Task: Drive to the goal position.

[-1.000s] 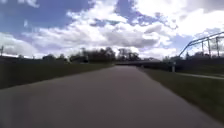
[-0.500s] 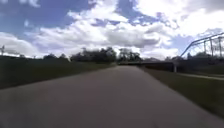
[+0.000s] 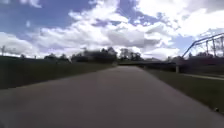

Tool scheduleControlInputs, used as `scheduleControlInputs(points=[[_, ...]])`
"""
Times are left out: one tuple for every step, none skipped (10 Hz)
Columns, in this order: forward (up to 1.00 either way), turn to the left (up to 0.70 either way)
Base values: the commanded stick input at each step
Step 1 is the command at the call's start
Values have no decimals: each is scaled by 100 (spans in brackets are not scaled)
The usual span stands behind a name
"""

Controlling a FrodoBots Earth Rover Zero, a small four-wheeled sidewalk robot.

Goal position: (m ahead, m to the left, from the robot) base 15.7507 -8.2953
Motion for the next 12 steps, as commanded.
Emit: scheduleControlInputs(points=[[100,-23],[100,-29],[100,-29],[100,-27],[100,-5],[100,0],[100,0],[100,0],[100,0],[100,0],[100,0],[100,0]])
